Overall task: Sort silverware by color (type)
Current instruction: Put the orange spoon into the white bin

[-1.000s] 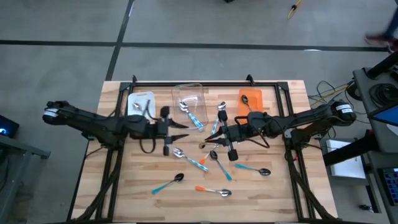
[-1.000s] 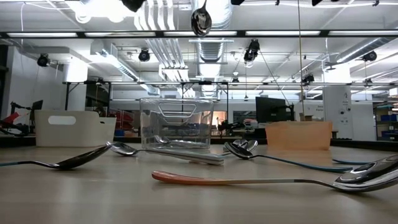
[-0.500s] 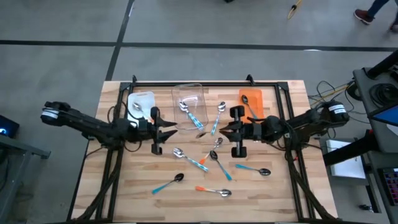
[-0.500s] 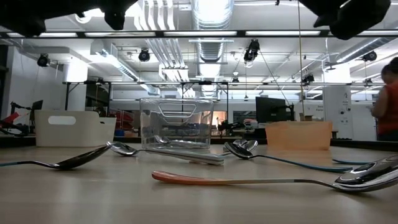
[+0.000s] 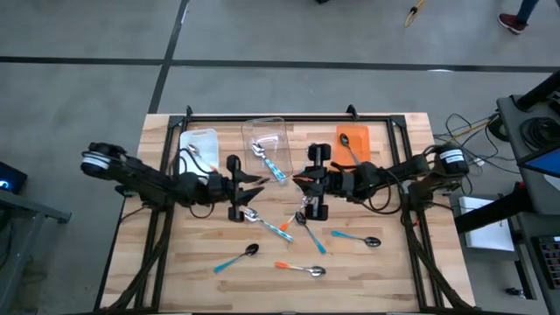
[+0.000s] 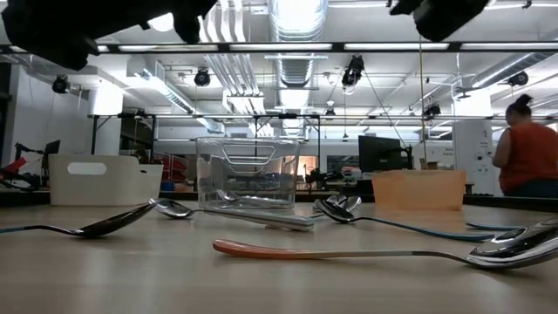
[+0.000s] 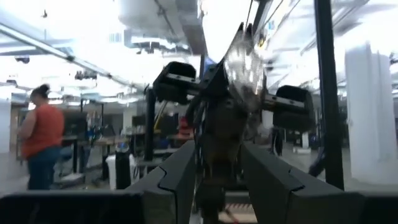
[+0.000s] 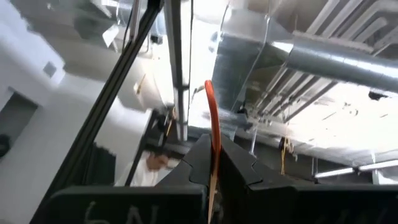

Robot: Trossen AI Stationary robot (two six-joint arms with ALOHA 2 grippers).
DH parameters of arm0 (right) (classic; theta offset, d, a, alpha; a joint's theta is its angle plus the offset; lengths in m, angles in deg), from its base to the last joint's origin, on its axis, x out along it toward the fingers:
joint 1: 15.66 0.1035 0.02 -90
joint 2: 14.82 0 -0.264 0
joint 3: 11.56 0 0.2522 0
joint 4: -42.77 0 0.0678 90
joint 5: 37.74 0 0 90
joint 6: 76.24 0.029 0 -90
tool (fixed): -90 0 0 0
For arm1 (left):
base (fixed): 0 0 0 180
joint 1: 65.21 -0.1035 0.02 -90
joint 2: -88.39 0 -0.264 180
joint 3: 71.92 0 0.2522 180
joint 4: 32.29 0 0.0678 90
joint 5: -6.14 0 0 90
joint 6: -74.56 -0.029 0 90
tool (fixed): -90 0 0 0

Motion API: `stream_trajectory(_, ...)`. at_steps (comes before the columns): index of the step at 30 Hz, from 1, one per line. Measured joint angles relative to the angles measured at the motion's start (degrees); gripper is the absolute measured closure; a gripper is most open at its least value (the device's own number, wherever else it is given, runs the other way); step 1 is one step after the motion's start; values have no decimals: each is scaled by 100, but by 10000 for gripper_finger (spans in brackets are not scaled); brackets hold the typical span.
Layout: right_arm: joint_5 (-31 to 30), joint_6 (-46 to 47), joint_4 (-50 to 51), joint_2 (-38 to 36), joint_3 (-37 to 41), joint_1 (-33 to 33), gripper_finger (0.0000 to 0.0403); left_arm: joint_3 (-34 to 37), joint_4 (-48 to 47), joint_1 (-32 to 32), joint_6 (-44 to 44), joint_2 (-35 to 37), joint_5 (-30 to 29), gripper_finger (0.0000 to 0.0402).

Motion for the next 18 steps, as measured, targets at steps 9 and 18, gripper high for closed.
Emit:
stream_trajectory(9, -7, -20, -72, 393, -409, 0, 394, -598, 738, 4, -20, -659, 595, 289)
stream_trajectory(18, 1, 1, -61, 492, -428, 2, 394, -807, 746, -1, -18, -634, 669, 289)
